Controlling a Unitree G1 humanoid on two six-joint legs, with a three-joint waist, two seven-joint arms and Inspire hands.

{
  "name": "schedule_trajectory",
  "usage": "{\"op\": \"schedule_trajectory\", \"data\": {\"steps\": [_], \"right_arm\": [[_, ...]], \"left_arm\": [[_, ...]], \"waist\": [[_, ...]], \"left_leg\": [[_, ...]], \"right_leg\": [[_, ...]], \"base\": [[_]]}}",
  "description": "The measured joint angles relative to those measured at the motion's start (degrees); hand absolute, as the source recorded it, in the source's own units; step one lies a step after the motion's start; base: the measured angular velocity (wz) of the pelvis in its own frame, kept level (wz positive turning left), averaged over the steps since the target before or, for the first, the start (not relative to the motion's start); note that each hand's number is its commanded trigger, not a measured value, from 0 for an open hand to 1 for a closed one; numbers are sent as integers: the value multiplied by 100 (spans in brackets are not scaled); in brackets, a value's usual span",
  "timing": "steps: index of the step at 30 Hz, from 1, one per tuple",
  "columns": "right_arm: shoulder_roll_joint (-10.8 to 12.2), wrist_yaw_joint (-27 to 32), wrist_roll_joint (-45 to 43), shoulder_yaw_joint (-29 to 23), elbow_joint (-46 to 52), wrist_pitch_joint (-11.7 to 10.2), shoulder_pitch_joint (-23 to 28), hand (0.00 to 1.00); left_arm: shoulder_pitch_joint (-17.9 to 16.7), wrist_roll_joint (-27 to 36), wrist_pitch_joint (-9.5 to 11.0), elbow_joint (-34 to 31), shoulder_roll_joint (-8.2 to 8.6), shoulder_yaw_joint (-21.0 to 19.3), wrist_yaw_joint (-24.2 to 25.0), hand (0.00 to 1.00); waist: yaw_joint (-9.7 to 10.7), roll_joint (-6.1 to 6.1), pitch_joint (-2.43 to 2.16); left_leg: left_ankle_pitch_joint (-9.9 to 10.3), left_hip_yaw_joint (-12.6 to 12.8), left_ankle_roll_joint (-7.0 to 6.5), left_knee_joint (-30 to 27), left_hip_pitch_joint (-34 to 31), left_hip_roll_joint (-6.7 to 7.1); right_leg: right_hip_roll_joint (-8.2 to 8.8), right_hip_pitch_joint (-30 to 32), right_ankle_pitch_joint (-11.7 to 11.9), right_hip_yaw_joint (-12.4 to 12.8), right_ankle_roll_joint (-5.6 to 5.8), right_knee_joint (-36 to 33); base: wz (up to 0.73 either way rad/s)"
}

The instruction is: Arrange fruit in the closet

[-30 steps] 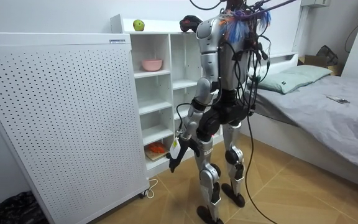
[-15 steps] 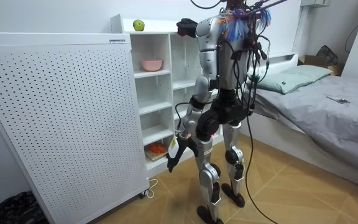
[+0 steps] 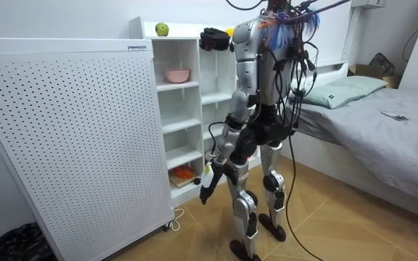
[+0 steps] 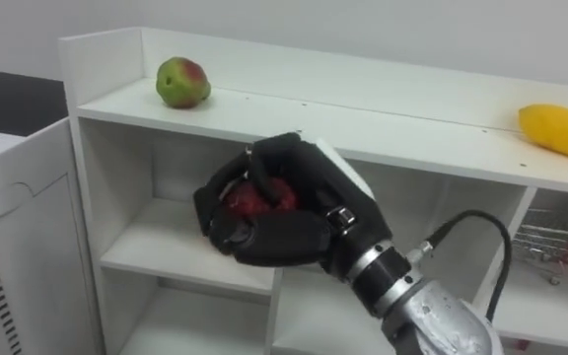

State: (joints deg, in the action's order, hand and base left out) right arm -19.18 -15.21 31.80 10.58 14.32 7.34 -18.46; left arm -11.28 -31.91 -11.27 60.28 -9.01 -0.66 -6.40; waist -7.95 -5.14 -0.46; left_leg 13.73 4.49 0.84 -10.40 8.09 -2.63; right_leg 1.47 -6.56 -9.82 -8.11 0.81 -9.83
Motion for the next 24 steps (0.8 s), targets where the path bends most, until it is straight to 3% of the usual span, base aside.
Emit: {"op": "schedule_trajectory", "data": {"steps": [4,8,11,12,14,16,18,19,24], "right_arm": [[253,-34,203,2,-445,-16,558,100],[516,164,720,116,-1924,18,802,100],[679,529,909,93,-3230,16,756,100],[735,682,1211,60,-3714,15,730,100],[826,917,1752,-83,-4387,-27,612,100],[844,1237,2421,-230,-5126,-53,390,100],[849,1344,3018,-308,-5511,-184,194,100],[857,1366,3646,-314,-5811,-274,32,100],[1002,1351,5021,-620,-6453,-387,-314,100]], "left_arm": [[-73,148,-22,0,-10,62,-97,0],[62,293,-44,10,-12,400,-201,0],[333,306,-30,199,22,539,-234,0],[434,362,-32,284,45,547,-258,0],[548,529,-42,294,54,622,-333,0],[679,552,-25,255,106,647,-441,0],[800,604,-3,279,147,659,-474,0],[893,783,20,295,151,733,-477,0],[1107,1195,56,456,179,988,-540,0]], "waist": [[17,11,8],[85,104,47],[101,241,116],[119,296,103],[190,374,138],[179,466,124],[132,497,126],[131,532,149],[120,563,203]], "left_leg": [[11,-90,-6,0,-47,1],[10,-160,-10,-210,-489,1],[1,-175,-23,-353,-835,2],[-1,-177,-28,-405,-964,7],[-1,-215,-33,-509,-1185,14],[-28,-216,-52,-616,-1479,22],[-67,-179,-62,-681,-1691,34],[-68,-180,-64,-763,-1839,36],[-97,-187,-103,-982,-2296,136]], "right_leg": [[0,-28,6,-70,4,4],[9,315,84,-130,-19,-41],[21,610,134,-150,-26,-97],[33,724,145,-165,-24,-111],[48,926,146,-192,-24,-209],[93,1291,144,-294,-26,-408],[127,1597,141,-301,-30,-565],[142,1732,139,-305,-33,-651],[291,2300,21,-301,-53,-1112]], "base": [[12],[4],[2],[3],[4],[0],[-7],[-4],[1]]}}
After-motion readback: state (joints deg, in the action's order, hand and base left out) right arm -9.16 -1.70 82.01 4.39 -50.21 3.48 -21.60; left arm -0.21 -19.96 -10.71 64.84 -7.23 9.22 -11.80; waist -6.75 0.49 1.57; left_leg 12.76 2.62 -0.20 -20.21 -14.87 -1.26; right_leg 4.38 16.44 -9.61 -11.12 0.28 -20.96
